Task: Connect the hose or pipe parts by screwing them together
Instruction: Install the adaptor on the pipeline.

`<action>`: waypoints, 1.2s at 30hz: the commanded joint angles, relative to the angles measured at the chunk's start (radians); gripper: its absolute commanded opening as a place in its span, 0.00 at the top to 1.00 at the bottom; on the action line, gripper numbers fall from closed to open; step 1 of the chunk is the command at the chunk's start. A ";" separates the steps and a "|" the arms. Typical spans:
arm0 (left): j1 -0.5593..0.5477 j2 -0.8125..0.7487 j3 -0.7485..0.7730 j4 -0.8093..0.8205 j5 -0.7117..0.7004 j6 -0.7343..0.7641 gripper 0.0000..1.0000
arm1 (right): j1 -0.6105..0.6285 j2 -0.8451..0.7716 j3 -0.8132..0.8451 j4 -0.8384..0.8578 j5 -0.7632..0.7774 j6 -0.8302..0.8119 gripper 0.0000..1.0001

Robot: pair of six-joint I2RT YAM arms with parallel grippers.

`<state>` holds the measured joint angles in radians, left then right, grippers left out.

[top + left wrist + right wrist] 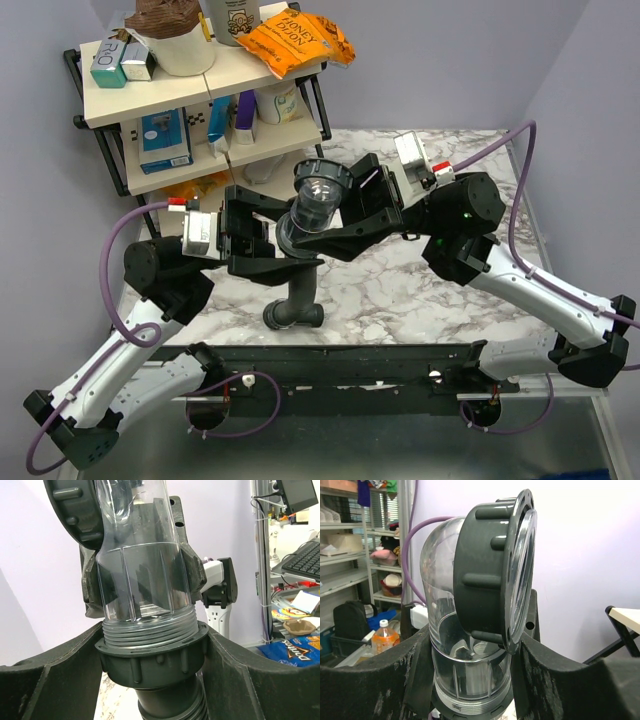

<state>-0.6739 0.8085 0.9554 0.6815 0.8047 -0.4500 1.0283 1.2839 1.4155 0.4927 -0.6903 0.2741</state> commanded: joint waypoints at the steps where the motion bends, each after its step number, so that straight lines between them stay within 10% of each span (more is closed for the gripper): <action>1: 0.016 -0.038 0.094 0.194 -0.162 -0.003 1.00 | -0.001 0.011 -0.062 -0.161 -0.015 -0.035 0.99; 36: 0.030 -0.042 0.060 0.107 -0.383 0.283 1.00 | 0.148 -0.012 -0.121 -0.330 0.483 -0.196 0.99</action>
<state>-0.6567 0.8059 0.9550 0.5945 0.6628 -0.2272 1.1397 1.2282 1.3556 0.4168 -0.2466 0.1162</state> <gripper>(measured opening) 0.748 0.604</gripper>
